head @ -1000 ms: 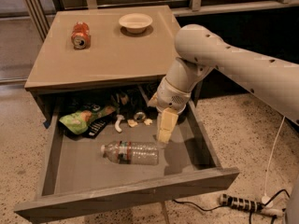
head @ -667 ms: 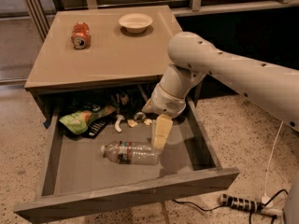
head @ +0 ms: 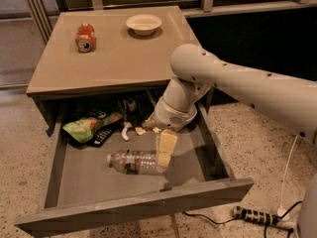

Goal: Pick water bottle from top drawer and place on counter

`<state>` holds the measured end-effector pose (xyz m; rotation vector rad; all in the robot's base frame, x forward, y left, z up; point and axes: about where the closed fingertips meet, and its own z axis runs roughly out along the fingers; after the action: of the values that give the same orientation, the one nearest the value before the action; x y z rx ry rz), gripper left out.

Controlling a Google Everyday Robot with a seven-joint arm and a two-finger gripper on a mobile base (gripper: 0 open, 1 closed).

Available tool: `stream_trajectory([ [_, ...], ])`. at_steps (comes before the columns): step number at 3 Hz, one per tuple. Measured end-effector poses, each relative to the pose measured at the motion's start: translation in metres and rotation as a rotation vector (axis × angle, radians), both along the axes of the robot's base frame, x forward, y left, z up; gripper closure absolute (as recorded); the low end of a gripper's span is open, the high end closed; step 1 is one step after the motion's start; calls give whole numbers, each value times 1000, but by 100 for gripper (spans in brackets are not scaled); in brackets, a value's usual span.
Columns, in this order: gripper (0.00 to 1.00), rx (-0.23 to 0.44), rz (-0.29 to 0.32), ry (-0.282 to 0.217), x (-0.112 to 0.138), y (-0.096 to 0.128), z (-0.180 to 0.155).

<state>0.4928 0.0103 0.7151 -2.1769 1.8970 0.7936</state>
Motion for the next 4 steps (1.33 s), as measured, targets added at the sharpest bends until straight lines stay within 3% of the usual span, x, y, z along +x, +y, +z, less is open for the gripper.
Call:
stream_trajectory([
  [2, 0, -3, 136, 97, -31, 52, -49],
  [3, 0, -7, 128, 102, 5, 60, -43],
  [4, 3, -7, 128, 103, 5, 60, -43],
])
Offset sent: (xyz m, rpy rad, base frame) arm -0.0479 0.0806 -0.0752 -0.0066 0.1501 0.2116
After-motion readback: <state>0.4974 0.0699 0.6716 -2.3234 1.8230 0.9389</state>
